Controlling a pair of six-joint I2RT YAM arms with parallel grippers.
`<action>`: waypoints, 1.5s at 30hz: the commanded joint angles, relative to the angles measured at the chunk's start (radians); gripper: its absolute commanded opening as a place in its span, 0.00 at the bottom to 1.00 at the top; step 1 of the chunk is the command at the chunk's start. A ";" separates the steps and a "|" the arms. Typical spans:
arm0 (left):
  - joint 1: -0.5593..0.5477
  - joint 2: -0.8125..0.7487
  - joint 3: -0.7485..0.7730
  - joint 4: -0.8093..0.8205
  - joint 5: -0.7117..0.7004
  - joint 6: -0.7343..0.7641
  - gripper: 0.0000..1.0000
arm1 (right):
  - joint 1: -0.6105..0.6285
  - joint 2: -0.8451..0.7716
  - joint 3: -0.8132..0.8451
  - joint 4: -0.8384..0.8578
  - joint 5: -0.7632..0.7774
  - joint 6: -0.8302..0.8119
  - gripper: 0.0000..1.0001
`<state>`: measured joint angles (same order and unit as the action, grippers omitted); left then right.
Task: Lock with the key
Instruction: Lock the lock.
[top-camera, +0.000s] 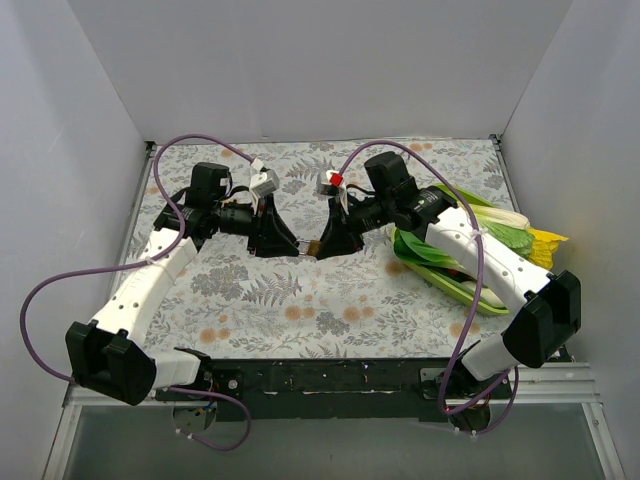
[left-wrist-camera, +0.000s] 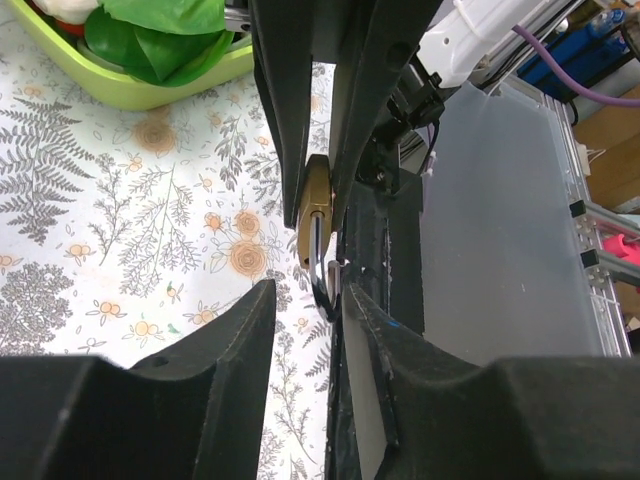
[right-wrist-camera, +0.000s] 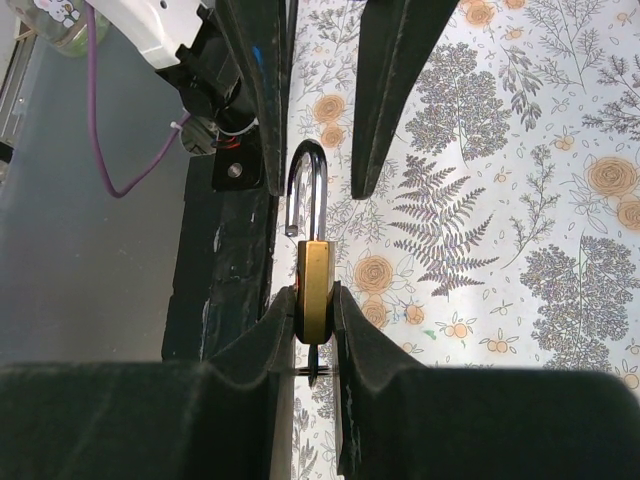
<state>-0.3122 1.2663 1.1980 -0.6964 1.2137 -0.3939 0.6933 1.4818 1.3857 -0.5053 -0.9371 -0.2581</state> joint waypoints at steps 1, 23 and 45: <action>-0.025 -0.019 0.020 -0.038 -0.025 0.059 0.28 | -0.002 -0.035 0.029 0.037 -0.019 0.022 0.01; -0.030 -0.025 0.038 -0.078 -0.054 0.069 0.20 | -0.003 -0.037 0.015 0.013 -0.020 -0.015 0.01; -0.044 0.005 0.061 -0.036 -0.045 0.017 0.00 | -0.003 -0.045 0.003 0.050 -0.037 0.002 0.01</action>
<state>-0.3435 1.2736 1.2335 -0.7624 1.1610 -0.3511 0.6930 1.4784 1.3846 -0.5159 -0.9302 -0.2790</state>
